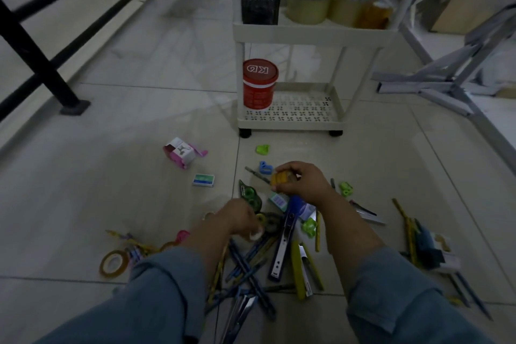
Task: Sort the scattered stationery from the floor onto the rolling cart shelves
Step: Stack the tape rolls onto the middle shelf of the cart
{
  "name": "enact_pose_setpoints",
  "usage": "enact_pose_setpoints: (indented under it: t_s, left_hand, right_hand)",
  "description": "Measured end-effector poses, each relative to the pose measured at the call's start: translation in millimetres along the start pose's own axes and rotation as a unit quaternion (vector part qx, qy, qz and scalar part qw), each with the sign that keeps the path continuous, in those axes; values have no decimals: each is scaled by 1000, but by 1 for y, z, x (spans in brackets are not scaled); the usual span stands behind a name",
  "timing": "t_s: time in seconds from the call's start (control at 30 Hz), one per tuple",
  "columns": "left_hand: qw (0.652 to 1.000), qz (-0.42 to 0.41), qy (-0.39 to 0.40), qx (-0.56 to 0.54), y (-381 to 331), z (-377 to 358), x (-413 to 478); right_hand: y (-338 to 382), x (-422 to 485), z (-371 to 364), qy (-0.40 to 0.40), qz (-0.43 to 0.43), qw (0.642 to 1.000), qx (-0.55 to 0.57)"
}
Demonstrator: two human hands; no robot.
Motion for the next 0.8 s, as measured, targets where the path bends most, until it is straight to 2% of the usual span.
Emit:
enact_pose_setpoints:
  t_s: [0.03, 0.07, 0.13, 0.2, 0.27, 0.4, 0.67, 0.8]
  left_hand:
    - [995, 11, -48, -90, 1, 10, 0]
    - [975, 28, -95, -196, 3, 20, 0]
    - [897, 56, -141, -416, 4, 31, 0]
    - [829, 48, -136, -540, -4, 40, -3]
    - [797, 28, -115, -593, -17, 47, -7]
    - [789, -1, -71, -610, -30, 50, -8]
    - [788, -13, -57, -612, -37, 52, -8]
    - [800, -20, -46, -598, -42, 56, -11]
  right_hand:
    - [4, 0, 2, 4, 7, 1000, 11]
    - [9, 1, 2, 15, 18, 1000, 14]
    - [19, 1, -1, 49, 45, 998, -5]
    - [27, 1, -7, 69, 59, 995, -33]
    - [32, 2, -9, 39, 77, 995, -55]
    - [35, 4, -2, -23, 97, 994, -43]
    - [44, 4, 8, -24, 118, 991, -49]
    - [48, 3, 14, -8, 115, 992, -44]
Point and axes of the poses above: each hand's wrist, its own x-axis towards the middle knuckle, its own z-axis out of the back of the hand, y = z × x, the point moved 4 cm from there along x, towards the middle knuckle, and after that the axes turned 2 degrees about -z, right-handed, at the moved point
